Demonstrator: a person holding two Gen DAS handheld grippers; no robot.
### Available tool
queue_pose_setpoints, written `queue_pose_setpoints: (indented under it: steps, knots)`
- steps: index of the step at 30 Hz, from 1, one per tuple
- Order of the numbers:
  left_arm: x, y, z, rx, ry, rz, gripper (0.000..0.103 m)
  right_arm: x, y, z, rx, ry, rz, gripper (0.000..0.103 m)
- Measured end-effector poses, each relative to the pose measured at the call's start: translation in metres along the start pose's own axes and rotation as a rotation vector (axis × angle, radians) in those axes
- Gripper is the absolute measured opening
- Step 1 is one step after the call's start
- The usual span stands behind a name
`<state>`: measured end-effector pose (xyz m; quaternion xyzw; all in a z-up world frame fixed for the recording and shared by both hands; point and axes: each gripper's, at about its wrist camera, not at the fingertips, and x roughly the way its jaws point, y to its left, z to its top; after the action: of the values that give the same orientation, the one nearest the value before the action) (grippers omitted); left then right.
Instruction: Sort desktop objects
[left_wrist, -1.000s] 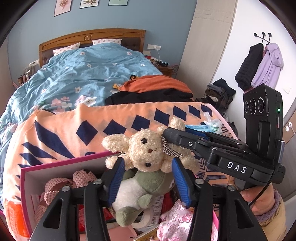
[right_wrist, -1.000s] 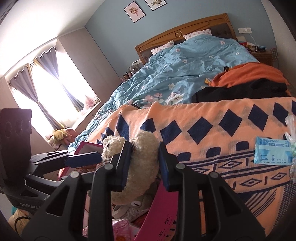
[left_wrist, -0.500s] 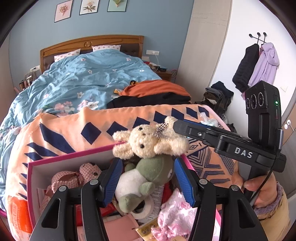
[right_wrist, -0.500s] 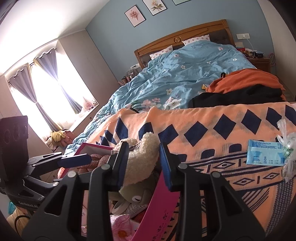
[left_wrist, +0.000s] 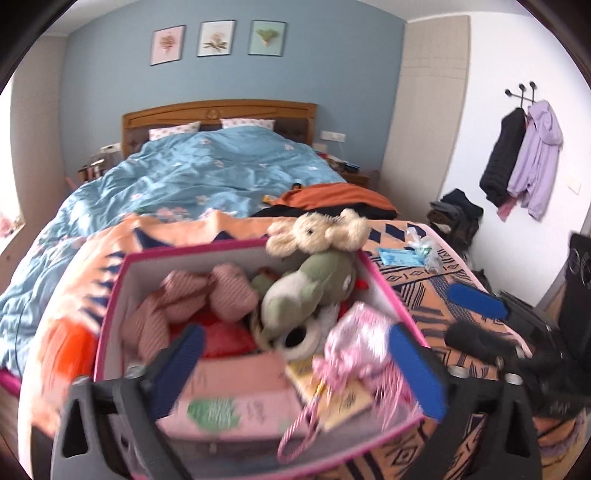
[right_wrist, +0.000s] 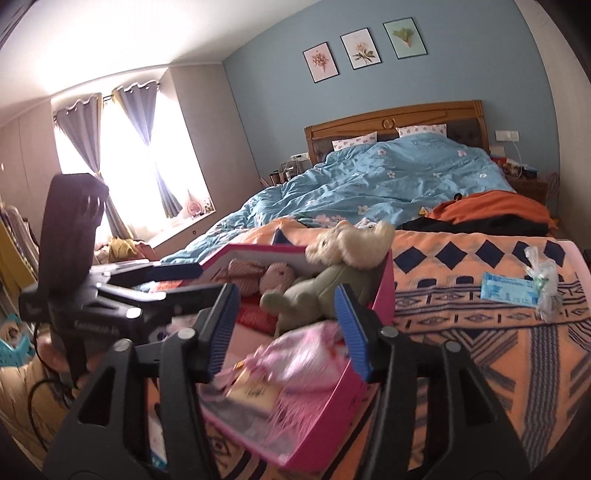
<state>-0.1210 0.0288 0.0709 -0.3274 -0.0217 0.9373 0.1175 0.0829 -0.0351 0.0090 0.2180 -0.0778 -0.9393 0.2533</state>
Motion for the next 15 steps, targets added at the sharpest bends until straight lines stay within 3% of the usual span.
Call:
queue_pose_setpoints:
  steps: [7,12,15]
  knots:
    - [-0.024,0.012,-0.048,-0.073,0.031,0.059,0.103,-0.021,0.051,-0.054,-0.161,0.048,-0.076,0.085]
    - [-0.033,0.013,-0.071,-0.075,0.042,0.107,0.103,-0.026,0.069,-0.077,-0.172,0.061,-0.093,0.1]
    - [-0.038,0.011,-0.082,-0.068,0.046,0.128,0.103,-0.026,0.079,-0.087,-0.195,0.073,-0.101,0.1]
